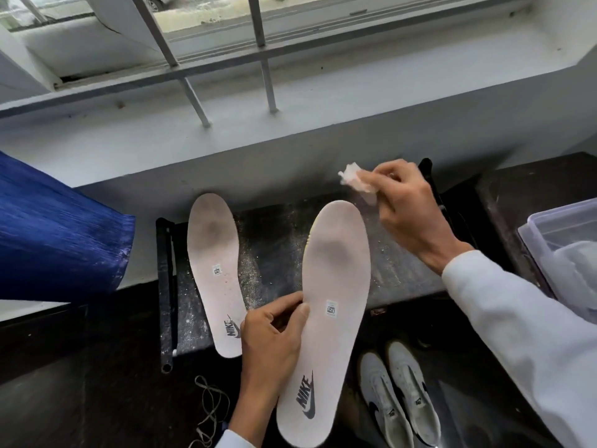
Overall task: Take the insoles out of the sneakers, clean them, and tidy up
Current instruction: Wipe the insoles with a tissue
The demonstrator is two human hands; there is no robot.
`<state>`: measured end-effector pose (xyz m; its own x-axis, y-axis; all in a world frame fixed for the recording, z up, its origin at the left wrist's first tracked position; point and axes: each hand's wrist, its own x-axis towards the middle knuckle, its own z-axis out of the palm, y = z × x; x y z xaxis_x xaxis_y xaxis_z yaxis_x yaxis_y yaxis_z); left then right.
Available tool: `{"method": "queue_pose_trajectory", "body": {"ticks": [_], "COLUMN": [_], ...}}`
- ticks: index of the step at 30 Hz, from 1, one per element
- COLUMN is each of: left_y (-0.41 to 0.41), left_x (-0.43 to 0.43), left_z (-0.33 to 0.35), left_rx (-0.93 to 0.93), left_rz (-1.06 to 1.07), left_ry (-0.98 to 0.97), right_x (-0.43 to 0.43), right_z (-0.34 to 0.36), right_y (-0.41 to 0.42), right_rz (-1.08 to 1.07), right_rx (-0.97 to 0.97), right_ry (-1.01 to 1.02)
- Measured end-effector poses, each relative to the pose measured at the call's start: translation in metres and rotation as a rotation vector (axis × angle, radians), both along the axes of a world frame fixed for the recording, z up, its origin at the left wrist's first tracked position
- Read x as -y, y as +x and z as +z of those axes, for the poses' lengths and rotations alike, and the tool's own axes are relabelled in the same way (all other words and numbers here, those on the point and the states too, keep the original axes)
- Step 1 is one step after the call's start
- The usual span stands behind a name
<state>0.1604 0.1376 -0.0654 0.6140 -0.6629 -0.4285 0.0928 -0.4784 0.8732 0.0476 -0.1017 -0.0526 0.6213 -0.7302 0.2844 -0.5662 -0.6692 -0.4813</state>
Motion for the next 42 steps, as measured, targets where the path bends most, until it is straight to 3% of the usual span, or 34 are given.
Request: {"method": "queue_pose_trajectory", "body": {"ticks": [3, 7, 13, 16, 19, 23, 30, 34, 42], "left_y": [0.001, 0.007, 0.024, 0.031, 0.033, 0.025, 0.028, 0.041, 0.055], "left_x": [0.01, 0.032, 0.054, 0.055, 0.051, 0.046, 0.045, 0.046, 0.052], "left_z": [0.001, 0.003, -0.008, -0.013, -0.014, -0.012, -0.018, -0.023, -0.03], "left_rx": [0.018, 0.055, 0.118, 0.176, 0.178, 0.168, 0.127, 0.143, 0.17], "left_rz": [0.053, 0.126, 0.222, 0.171, 0.168, 0.17, 0.283, 0.314, 0.304], "left_ry": [-0.012, -0.079, -0.089, -0.057, -0.039, -0.031, -0.056, -0.036, 0.109], "right_x": [-0.03, -0.093, -0.16, -0.152, -0.114, -0.078, -0.143, -0.185, -0.192], "right_z": [0.015, 0.01, 0.006, 0.019, 0.036, 0.02, -0.008, -0.002, 0.002], "right_y": [0.0, -0.008, -0.037, -0.036, -0.021, 0.005, -0.002, -0.032, -0.054], "right_rz": [-0.03, 0.229, 0.389, 0.343, 0.197, -0.055, 0.189, 0.342, 0.064], "right_rx": [0.132, -0.042, -0.13, -0.024, 0.1, 0.118, -0.02, -0.024, 0.183], "right_ry": [0.086, 0.366, 0.607, 0.793, 0.676, 0.452, 0.553, 0.758, 0.71]}}
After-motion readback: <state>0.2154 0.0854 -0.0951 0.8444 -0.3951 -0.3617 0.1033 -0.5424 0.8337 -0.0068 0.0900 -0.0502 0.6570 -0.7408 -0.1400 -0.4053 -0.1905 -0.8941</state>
